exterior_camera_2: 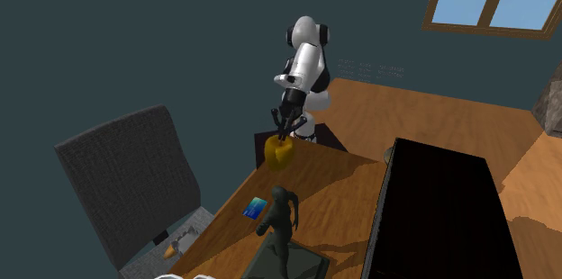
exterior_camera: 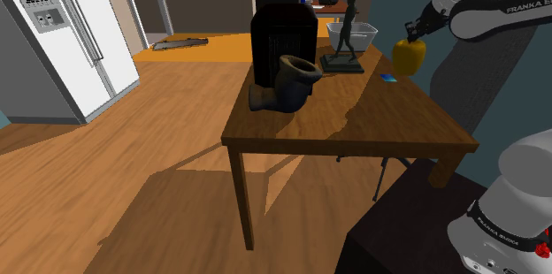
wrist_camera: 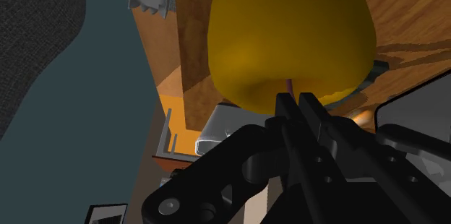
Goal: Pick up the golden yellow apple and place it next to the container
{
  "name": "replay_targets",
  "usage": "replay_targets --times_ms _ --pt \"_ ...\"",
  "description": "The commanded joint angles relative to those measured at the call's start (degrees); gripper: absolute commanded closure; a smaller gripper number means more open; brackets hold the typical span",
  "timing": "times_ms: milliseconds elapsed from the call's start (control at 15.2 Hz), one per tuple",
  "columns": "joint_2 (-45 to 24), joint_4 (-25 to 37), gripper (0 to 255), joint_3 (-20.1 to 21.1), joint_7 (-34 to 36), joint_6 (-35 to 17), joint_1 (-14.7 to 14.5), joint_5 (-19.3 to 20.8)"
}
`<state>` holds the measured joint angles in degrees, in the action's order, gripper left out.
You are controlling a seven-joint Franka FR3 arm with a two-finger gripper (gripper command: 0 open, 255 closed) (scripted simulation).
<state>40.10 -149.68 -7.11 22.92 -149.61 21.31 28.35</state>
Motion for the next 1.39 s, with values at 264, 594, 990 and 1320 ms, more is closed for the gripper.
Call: replay_targets --times_ms 264,594,990,1320 --pt "0.9 4.0 255 -0.1 -1.8 4.8 -1.4 -1.8" --pt "1.1 7.6 255 -0.1 -3.2 8.6 -2.3 -3.1" --pt "0.8 12.3 255 0.0 -4.6 13.0 -3.2 -4.4" --pt "0.3 16.4 255 0.2 -5.8 16.5 -3.8 -5.4"
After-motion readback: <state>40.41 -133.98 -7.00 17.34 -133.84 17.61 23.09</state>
